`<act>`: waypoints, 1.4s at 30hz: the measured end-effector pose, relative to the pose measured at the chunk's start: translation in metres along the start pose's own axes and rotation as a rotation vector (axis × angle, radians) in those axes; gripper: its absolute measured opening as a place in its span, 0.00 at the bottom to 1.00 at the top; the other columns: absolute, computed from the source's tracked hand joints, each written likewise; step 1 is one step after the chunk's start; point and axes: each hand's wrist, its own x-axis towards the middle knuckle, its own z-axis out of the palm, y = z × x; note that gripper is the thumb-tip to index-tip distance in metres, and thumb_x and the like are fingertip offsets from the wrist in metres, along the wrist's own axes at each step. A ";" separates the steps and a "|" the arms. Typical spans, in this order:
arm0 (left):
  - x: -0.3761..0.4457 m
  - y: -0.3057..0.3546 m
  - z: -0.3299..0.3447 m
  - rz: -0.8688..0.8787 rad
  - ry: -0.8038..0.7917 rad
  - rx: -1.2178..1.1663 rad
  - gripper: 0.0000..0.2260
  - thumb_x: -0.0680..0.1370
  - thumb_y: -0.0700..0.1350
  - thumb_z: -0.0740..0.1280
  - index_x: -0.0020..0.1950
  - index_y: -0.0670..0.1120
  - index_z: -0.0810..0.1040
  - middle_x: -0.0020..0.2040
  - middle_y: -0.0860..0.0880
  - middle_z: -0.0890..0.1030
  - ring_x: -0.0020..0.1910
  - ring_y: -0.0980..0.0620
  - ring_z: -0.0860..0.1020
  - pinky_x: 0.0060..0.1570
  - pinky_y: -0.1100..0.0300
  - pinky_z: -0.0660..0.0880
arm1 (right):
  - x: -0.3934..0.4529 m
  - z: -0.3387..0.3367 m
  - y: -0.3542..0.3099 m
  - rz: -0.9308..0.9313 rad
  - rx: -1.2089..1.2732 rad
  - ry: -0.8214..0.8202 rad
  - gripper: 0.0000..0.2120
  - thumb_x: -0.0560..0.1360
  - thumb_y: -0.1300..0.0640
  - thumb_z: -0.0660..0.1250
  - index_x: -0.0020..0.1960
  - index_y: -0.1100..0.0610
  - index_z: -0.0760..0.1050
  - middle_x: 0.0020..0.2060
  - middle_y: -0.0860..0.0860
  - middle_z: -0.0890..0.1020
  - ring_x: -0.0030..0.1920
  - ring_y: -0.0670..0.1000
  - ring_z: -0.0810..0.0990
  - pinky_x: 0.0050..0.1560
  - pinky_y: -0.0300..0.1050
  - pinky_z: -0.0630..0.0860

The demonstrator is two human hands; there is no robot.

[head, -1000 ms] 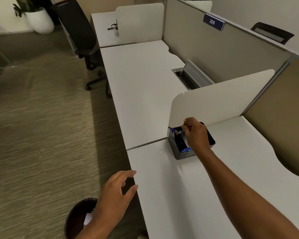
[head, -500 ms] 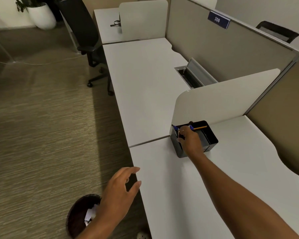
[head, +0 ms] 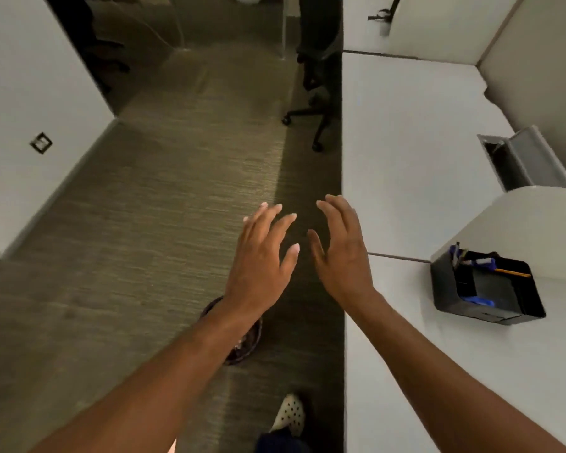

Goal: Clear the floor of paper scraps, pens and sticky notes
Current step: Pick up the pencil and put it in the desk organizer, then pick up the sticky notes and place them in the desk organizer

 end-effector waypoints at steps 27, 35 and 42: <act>-0.398 -0.321 -0.278 -0.790 0.403 0.558 0.33 0.85 0.61 0.57 0.85 0.46 0.55 0.86 0.45 0.53 0.86 0.43 0.47 0.82 0.35 0.47 | -0.168 0.301 -0.443 -0.803 -0.036 -0.541 0.35 0.84 0.36 0.51 0.83 0.55 0.54 0.83 0.55 0.57 0.84 0.58 0.51 0.83 0.64 0.52; -0.442 -0.344 -0.220 -0.983 0.348 0.519 0.34 0.85 0.62 0.55 0.85 0.46 0.52 0.87 0.46 0.52 0.86 0.44 0.45 0.82 0.35 0.48 | -0.202 0.368 -0.420 -0.900 -0.028 -0.749 0.35 0.84 0.37 0.52 0.83 0.55 0.53 0.83 0.55 0.55 0.84 0.58 0.50 0.83 0.65 0.51; -0.493 -0.390 -0.125 -1.086 0.222 0.430 0.35 0.85 0.63 0.54 0.86 0.48 0.49 0.87 0.47 0.51 0.86 0.45 0.44 0.82 0.35 0.47 | -0.259 0.437 -0.359 -0.905 -0.105 -0.932 0.33 0.84 0.39 0.50 0.83 0.55 0.53 0.83 0.56 0.55 0.85 0.59 0.49 0.83 0.65 0.50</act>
